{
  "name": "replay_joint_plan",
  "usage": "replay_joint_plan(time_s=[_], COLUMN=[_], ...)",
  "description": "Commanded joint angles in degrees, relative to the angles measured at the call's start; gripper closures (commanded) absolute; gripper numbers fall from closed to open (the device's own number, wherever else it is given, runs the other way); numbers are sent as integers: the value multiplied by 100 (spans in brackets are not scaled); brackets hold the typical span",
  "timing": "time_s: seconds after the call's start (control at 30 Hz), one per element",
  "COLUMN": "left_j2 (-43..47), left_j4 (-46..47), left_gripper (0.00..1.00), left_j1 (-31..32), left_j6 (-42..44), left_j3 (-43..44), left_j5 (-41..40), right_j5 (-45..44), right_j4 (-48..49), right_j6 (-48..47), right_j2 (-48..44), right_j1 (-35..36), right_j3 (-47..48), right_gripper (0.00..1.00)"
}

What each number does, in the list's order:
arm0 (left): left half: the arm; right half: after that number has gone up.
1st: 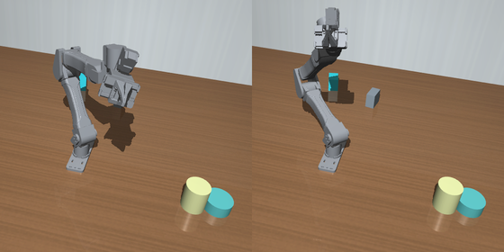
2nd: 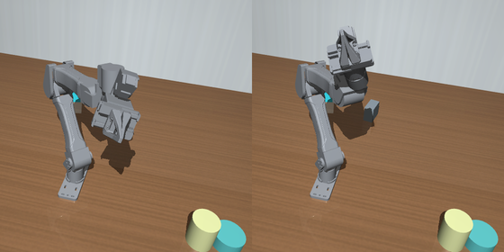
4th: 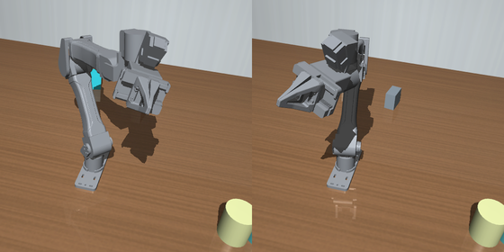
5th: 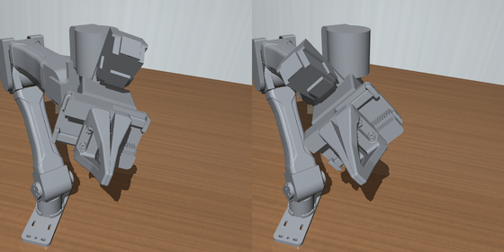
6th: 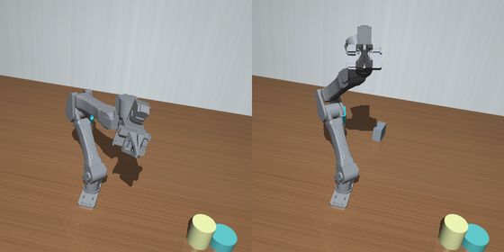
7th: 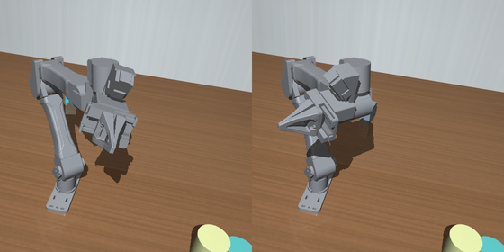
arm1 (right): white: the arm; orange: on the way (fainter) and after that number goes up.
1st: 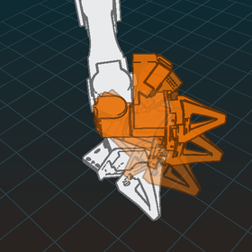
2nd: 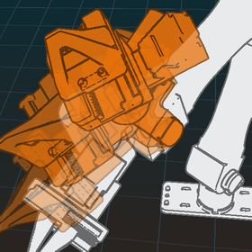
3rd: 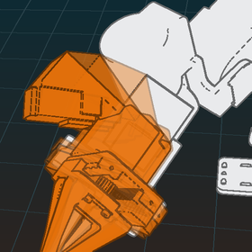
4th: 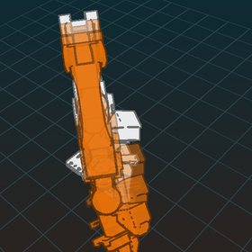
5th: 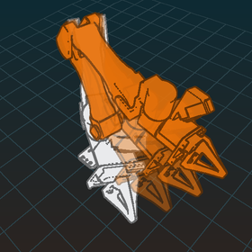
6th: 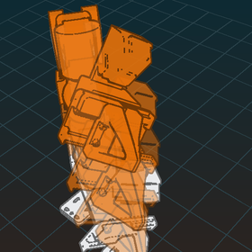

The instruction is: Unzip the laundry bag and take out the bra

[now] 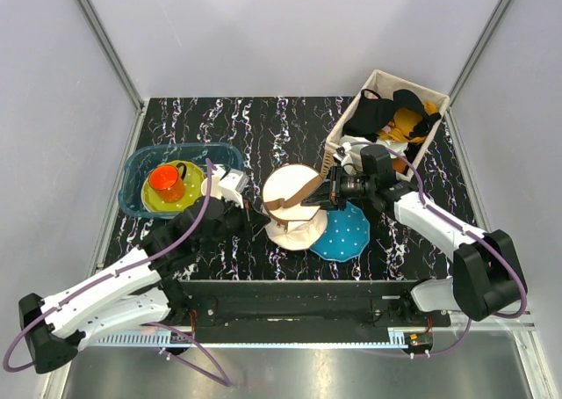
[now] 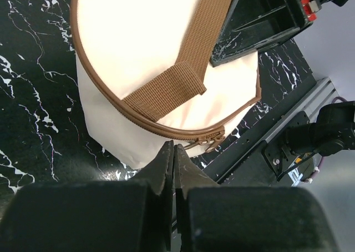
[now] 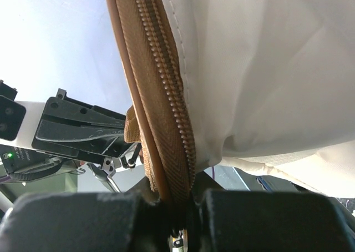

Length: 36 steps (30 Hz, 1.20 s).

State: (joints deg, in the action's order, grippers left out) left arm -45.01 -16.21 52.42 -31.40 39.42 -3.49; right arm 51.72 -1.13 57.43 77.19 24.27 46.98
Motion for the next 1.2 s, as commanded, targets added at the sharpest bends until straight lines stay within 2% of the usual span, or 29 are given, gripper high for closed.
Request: replay_joint_plan(time_s=[0.0,0.1,0.17,0.23,0.27,0.3,0.37,0.57,0.9,1.03,1.07,1.13,1.17], left_j2=[221,221,99,-24,-42,-51,-112,-341,-737,-684,-658,-579,-553], left_j4=[223,249,241,223,336,407,635,1040,1164,1138,1120,1085,1050], left_gripper=[100,100,98,80,66,61,57,62,63,78,86,92,99], left_j1=[-39,-57,-57,-57,-57,-57,-57,-57,-66,-66,-74,-74,-74], left_j6=[-77,45,186,178,134,99,-33,-121,28,2,-7,-33,-51], left_j3=[171,136,162,154,49,5,-153,-198,48,48,48,31,22], left_j5=[-222,5,514,821,919,990,1113,1069,797,692,665,577,542], right_j5=[163,163,154,154,154,145,145,163,180,180,189,189,189], right_j4=[288,288,288,288,288,288,297,297,288,288,288,288,288], right_j6=[-30,-30,-30,-21,-21,-21,-13,14,23,14,14,5,5], right_j2=[-2,-11,-11,7,7,7,-2,-19,-55,-72,-64,-46,-37], right_j1=[16,16,16,16,7,7,16,16,16,16,16,16,16], right_j3=[65,83,92,92,92,101,109,136,109,101,101,83,74], right_gripper=[100,100,100,100,100,100,100,100,100,100,100,100,100])
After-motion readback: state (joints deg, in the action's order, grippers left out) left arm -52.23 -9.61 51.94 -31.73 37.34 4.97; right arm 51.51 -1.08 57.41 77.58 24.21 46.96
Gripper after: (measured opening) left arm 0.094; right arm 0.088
